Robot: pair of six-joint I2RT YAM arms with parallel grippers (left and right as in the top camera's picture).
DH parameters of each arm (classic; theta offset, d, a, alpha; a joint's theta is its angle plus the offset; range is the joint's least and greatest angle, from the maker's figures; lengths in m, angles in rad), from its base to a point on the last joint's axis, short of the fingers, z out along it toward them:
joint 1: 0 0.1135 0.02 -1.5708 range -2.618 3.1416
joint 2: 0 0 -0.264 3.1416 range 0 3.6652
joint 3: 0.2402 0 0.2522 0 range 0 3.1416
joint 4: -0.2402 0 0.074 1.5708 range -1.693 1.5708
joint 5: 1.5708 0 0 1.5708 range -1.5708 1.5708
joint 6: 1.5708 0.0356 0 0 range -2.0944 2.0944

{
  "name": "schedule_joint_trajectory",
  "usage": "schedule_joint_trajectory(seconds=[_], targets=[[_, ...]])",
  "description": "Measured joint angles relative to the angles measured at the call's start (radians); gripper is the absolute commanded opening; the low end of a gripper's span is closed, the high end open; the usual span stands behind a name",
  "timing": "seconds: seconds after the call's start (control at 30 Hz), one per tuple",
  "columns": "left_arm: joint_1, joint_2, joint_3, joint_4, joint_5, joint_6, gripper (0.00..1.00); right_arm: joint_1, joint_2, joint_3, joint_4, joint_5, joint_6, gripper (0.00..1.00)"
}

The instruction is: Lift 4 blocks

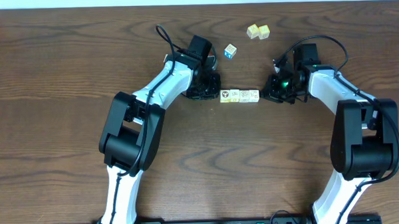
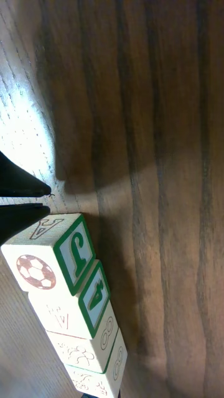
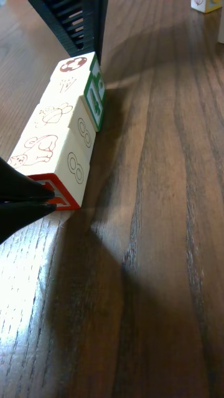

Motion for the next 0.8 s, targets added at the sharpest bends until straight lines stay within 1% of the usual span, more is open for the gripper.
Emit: schedule_joint_trajectory(seconds=[0.4, 0.8], targets=[[-0.001, 0.0, 0.0, 0.0, 0.005, 0.0, 0.07, 0.0, 0.0, 0.0, 0.0, -0.003, 0.0, 0.01], [0.0, 0.0, 0.0, -0.002, 0.027, 0.0, 0.07, 0.0, 0.0, 0.0, 0.009, -0.049, -0.001, 0.01]])
